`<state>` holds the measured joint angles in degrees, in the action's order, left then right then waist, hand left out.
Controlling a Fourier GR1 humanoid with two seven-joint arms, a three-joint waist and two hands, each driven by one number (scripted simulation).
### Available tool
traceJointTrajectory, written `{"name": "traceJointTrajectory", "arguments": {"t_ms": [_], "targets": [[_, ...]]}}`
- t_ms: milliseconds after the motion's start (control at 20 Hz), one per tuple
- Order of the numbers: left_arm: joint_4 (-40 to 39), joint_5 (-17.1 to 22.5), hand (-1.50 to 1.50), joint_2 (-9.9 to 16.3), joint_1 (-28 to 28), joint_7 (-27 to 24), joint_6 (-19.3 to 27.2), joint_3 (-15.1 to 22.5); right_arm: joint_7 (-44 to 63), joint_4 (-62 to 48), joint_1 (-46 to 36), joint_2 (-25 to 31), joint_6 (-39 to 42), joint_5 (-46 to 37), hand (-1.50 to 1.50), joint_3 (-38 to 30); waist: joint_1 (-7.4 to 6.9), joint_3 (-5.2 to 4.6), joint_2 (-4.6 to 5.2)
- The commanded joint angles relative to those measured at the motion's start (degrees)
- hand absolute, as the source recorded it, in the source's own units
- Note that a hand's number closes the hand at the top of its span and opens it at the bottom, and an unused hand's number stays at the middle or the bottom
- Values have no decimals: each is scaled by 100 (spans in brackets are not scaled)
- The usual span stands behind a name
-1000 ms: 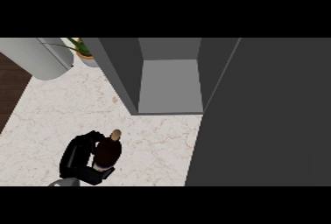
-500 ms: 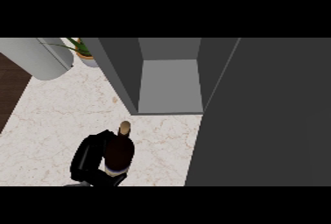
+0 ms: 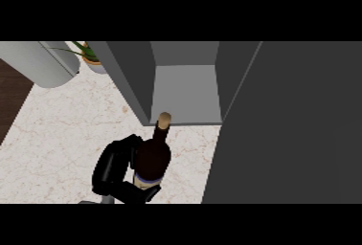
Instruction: Pick up the wine, place it into the cabinet and close the cabinet
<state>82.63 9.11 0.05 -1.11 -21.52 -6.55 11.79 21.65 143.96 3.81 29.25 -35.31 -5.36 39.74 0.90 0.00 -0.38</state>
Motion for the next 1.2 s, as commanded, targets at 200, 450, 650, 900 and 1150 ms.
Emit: {"name": "traceJointTrajectory", "arguments": {"t_ms": [200, 450, 650, 900, 1150], "targets": [[-103, -178, 150, -5, 489, 79, 1006, 317, 691, 1306, 149, 240, 33, -187, -150, -132, -18, -9, 17], [-339, -251, 150, -5, 1095, 396, 1477, 132, 243, 1065, 348, 217, 46, 97, -150, -322, -20, -1, 24], [-782, -411, 150, -5, 1539, 333, 1509, 119, -10, 1202, 668, 465, 242, 301, -150, -438, 0, 1, 26], [-1692, -396, 150, -5, 2038, -61, 1752, 109, 271, 1488, 657, 525, 125, 188, -150, -352, 88, -7, 31], [-2416, -139, 150, -4, 2709, 129, 1827, -78, -225, 1245, 822, 454, 220, 296, -150, -140, 149, -5, 44]]}}
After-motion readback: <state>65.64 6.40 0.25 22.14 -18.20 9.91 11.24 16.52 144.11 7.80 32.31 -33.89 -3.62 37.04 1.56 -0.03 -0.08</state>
